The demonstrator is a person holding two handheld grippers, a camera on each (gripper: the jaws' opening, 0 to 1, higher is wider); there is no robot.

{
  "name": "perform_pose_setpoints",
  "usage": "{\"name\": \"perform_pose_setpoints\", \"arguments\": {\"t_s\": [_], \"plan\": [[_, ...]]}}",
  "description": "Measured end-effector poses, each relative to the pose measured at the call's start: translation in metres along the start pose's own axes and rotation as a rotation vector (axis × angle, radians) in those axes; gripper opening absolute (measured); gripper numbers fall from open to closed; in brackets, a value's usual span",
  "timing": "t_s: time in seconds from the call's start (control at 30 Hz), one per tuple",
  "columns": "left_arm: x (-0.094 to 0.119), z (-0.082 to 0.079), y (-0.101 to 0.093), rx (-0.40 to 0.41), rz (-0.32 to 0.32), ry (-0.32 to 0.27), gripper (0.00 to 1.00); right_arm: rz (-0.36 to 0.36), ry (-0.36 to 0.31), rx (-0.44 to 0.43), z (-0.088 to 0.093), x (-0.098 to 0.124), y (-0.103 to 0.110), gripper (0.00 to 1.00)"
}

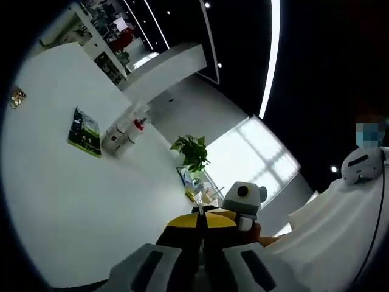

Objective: Arrange the skincare products in the storage area until every visible bottle or jar stands upright without overlapping.

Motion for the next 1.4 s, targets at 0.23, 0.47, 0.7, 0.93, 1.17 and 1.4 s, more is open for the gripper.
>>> {"name": "perform_pose_setpoints", "arguments": {"t_s": [0.23, 0.47, 0.7, 0.93, 1.17, 1.4], "plan": [[-0.007, 0.010, -0.002, -0.010, 0.008, 0.029, 0.01, -0.036, 0.026, -0.033, 0.002, -0.001, 0.005, 0.09], [-0.013, 0.014, 0.000, 0.039, 0.002, 0.048, 0.04, -0.042, 0.004, -0.080, -0.003, 0.006, 0.004, 0.00], [-0.013, 0.023, -0.001, 0.005, 0.003, 0.113, 0.05, -0.045, -0.033, -0.143, -0.011, 0.008, 0.000, 0.00], [-0.008, 0.016, -0.001, 0.009, 0.013, 0.080, 0.01, -0.036, -0.035, -0.100, -0.009, 0.002, -0.001, 0.05], [-0.005, 0.013, -0.002, 0.006, 0.020, 0.048, 0.01, -0.060, -0.019, -0.126, -0.008, 0.003, 0.002, 0.03], [-0.007, 0.012, -0.003, 0.009, 0.040, 0.035, 0.01, -0.085, -0.007, -0.130, -0.006, 0.003, 0.005, 0.04]]}}
Point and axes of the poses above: the point that each gripper's makers call its tool centre point, and the gripper's own axes: x roughly backward along the fingers, y roughly to its left, z roughly out of its underside, the point moved 3 cm from there along x, roughly backward along the fingers, and after that the axes turned 11 degrees about z, right-handed, at the moved point
